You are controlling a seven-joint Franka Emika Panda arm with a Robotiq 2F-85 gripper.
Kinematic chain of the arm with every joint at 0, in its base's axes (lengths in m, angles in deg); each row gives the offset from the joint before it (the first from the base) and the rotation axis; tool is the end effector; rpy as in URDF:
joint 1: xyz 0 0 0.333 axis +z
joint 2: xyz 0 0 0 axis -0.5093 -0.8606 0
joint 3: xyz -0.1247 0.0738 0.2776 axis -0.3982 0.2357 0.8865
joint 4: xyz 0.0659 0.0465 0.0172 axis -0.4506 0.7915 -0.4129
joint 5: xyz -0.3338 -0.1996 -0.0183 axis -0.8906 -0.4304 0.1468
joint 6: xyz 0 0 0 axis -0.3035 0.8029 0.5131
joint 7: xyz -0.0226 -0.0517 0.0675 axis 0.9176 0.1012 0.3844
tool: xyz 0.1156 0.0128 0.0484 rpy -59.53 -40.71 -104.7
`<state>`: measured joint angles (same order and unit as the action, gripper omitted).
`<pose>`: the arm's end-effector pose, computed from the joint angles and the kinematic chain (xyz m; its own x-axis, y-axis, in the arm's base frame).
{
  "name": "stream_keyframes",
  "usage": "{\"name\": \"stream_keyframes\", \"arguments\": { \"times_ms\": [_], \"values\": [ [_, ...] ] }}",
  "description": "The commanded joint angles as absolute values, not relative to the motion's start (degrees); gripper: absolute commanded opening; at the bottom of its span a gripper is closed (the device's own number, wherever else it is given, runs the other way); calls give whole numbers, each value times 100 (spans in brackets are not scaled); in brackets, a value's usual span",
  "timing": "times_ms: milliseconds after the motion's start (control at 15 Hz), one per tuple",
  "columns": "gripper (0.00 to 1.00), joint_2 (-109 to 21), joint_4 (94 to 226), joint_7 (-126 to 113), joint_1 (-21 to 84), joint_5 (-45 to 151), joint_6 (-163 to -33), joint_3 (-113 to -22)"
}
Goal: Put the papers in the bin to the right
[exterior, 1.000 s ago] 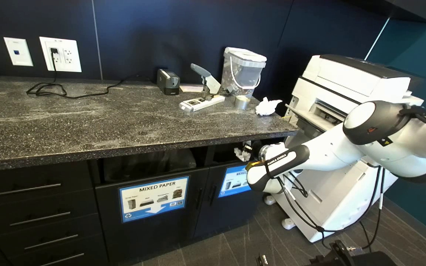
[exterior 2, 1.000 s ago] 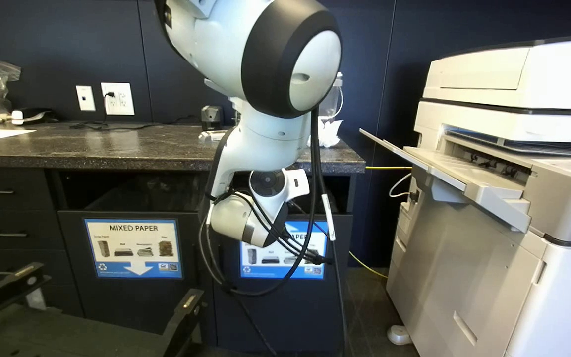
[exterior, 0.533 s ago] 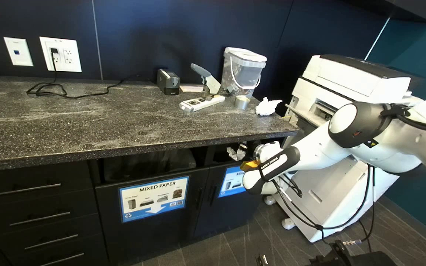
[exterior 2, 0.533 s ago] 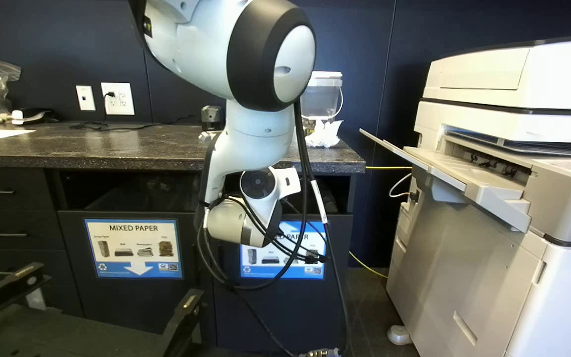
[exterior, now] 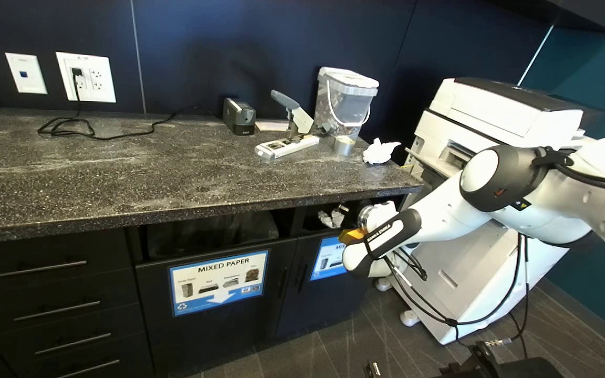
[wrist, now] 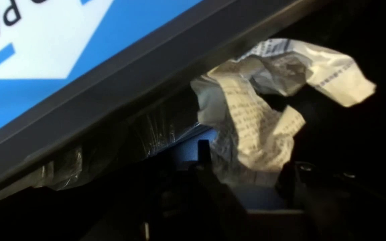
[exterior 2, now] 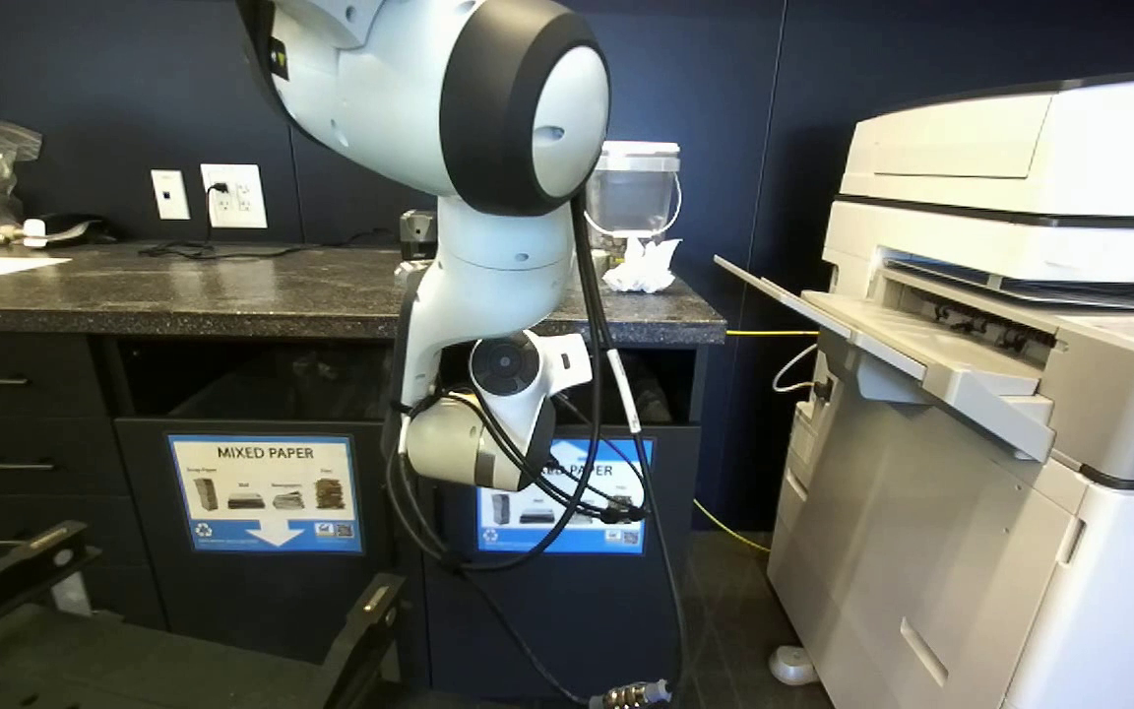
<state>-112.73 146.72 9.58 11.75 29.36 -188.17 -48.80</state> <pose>0.6582 -0.0397 -0.0273 0.4535 -0.3823 0.8051 -0.0245 -0.9083 -0.4175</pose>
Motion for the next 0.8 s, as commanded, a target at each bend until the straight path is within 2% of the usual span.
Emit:
{"name": "stream_keyframes", "arguments": {
  "times_ms": [0, 200, 733],
  "values": [
    [78, -11273, 14531, 1006, 1324, 3035, -18934, -5022],
    [99, -11273, 14502, 1008, 1328, 3014, -18910, -5036],
    [99, -11149, 14297, 883, 1108, 1038, -17415, -5218]
  ]
}}
